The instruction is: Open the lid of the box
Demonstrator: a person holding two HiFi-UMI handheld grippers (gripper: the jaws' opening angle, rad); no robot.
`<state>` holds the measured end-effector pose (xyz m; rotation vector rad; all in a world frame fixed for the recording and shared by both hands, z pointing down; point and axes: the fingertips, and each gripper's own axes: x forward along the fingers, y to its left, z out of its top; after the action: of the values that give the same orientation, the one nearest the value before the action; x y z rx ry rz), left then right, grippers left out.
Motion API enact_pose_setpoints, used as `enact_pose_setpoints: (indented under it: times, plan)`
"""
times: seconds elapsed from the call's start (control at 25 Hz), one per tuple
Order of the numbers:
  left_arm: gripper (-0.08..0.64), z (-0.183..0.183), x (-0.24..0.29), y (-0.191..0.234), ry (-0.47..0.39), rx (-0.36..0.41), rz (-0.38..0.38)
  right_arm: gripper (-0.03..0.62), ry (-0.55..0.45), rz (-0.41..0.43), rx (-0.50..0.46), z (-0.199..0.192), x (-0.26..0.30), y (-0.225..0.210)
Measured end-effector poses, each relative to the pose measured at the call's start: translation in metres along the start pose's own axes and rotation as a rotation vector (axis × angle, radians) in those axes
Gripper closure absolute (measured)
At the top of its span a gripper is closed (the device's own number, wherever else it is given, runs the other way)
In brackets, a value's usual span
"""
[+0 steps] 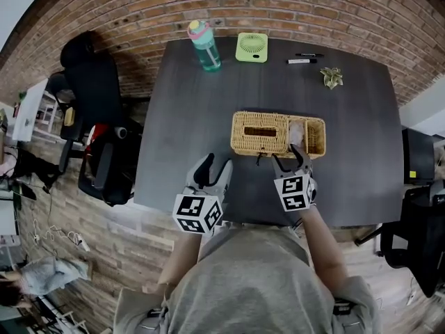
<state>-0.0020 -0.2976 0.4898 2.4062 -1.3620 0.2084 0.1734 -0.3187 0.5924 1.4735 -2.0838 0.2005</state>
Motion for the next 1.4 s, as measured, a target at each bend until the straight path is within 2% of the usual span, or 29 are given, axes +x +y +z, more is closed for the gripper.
enact_pose_setpoints:
  times: [0.56, 1.16, 1.4]
  plan:
    - [0.356, 0.005, -0.006, 0.001, -0.029, -0.003, 0.030, 0.370, -0.070, 0.026, -0.001, 0.023, -0.012, -0.004]
    - [0.356, 0.007, -0.013, 0.000, -0.054, -0.023, 0.076, 0.417, -0.143, 0.083, -0.123, 0.079, -0.023, -0.024]
    - [0.356, 0.008, -0.014, -0.001, -0.056, -0.024, 0.079, 0.436, -0.162, 0.090, -0.129, 0.097, -0.020, -0.033]
